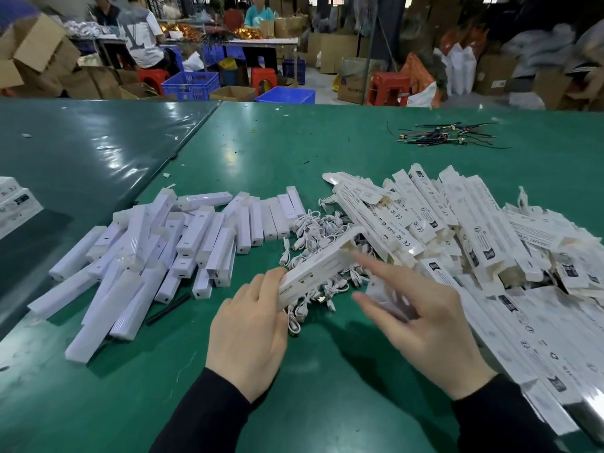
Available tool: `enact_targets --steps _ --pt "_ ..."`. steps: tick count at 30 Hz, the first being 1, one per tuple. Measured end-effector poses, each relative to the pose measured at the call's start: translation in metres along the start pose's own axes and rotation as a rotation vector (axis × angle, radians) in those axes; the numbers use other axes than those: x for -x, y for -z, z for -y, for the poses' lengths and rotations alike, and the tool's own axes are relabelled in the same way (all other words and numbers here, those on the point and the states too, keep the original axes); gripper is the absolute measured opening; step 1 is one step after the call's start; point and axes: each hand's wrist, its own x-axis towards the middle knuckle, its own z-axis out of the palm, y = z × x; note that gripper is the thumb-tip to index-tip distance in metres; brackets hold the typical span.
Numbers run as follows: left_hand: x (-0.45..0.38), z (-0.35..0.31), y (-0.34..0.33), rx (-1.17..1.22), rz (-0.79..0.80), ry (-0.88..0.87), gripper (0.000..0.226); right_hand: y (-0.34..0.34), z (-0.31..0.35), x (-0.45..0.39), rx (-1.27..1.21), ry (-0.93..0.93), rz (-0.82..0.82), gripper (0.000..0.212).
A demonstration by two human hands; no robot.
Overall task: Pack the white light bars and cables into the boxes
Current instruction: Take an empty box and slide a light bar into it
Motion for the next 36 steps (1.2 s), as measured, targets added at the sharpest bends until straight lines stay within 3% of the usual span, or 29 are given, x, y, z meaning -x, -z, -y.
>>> enact_targets --steps 3,5,8,12,16,19,28,33,36 --pt "0.001 -0.003 -0.001 0.098 -0.007 -0.077 0.045 0.009 0.007 -0.001 -0.477 -0.332 -0.148 0.061" --pt "0.002 -0.005 -0.003 0.183 -0.017 -0.102 0.045 0.019 0.01 -0.009 -0.64 -0.597 -0.183 0.068" --pt "0.004 -0.004 -0.005 0.259 -0.031 -0.139 0.043 0.029 0.007 -0.013 -0.995 -0.915 -0.284 0.051" --pt "0.003 -0.003 -0.006 0.288 -0.028 -0.174 0.045 0.035 0.009 -0.012 -1.332 -1.0 -0.3 0.045" --pt "0.004 -0.002 -0.005 0.314 -0.016 -0.228 0.049 0.028 0.01 -0.013 -1.26 -0.994 -0.353 0.048" --pt "0.003 -0.002 -0.005 0.308 -0.006 -0.249 0.05 0.025 0.008 -0.012 -1.144 -0.973 -0.456 0.038" --pt "0.001 0.002 -0.004 0.139 -0.022 -0.243 0.046 0.019 0.013 -0.005 -0.704 -0.458 -0.574 0.018" --pt "0.001 0.003 -0.001 0.146 -0.03 -0.253 0.048 0.015 0.008 -0.004 -0.799 -0.642 -0.557 0.025" --pt "0.0 0.003 0.001 0.109 -0.016 -0.267 0.05 0.015 0.006 -0.003 -0.7 -0.599 -0.563 0.025"
